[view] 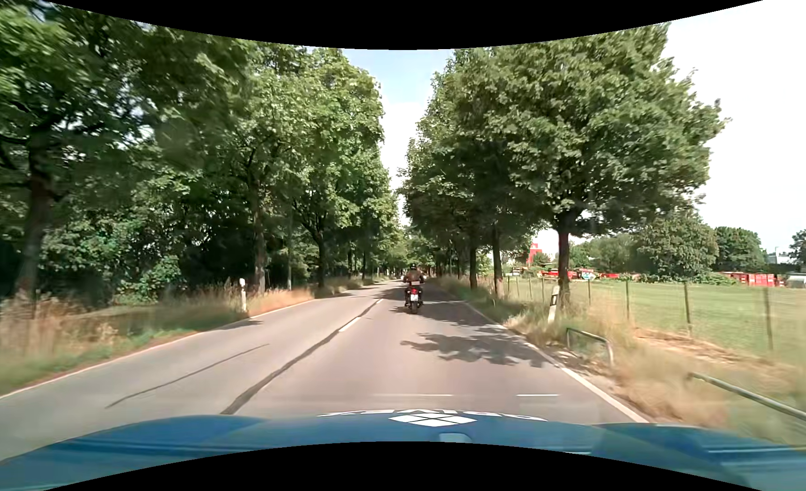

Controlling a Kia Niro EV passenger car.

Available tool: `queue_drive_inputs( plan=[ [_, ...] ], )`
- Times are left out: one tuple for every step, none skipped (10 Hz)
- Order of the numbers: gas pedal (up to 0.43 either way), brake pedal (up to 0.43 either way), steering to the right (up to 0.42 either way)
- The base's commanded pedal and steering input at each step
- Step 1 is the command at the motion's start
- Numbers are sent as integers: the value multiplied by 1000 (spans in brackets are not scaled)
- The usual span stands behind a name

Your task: Follow the waypoints while adhering to traffic rules and regulations

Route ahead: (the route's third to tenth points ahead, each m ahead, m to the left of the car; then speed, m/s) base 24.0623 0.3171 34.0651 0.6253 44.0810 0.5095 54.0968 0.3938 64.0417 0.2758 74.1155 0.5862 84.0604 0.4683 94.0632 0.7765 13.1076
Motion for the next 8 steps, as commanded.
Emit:
queue_drive_inputs(
  plan=[
    [28,0,-7],
    [8,0,-5],
    [8,0,-4],
    [8,0,-4],
    [8,0,-2],
    [8,0,-1],
    [8,0,-1],
    [8,0,-1]
  ],
)
